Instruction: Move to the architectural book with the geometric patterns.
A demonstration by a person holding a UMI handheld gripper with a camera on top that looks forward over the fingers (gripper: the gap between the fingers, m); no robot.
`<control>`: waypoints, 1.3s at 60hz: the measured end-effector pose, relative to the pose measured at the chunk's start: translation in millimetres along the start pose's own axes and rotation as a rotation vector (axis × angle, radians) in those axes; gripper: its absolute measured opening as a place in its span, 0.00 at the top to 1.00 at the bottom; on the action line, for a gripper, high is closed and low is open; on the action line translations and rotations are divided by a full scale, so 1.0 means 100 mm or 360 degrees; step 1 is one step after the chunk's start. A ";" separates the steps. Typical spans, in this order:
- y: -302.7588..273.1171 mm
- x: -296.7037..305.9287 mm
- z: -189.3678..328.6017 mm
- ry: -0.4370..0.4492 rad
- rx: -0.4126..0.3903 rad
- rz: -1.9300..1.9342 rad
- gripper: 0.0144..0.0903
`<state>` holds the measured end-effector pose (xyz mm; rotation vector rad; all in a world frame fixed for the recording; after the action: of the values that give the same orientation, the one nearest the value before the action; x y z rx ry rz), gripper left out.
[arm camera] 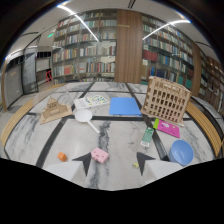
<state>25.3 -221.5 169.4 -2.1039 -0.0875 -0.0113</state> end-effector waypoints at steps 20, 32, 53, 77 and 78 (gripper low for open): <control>-0.22 -0.16 0.06 0.0007 0.0001 0.0009 0.06; -0.61 -0.49 0.68 -0.0002 0.0008 -0.0002 0.07; -1.35 -1.04 2.14 -0.0045 -0.0035 -0.0067 0.06; -2.17 -1.13 3.53 -0.0004 -0.0031 -0.0075 0.06; -2.18 -1.15 3.58 -0.0013 -0.0036 -0.0083 0.06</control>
<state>-114.0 190.5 168.7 -2.1238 -0.1475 -0.0349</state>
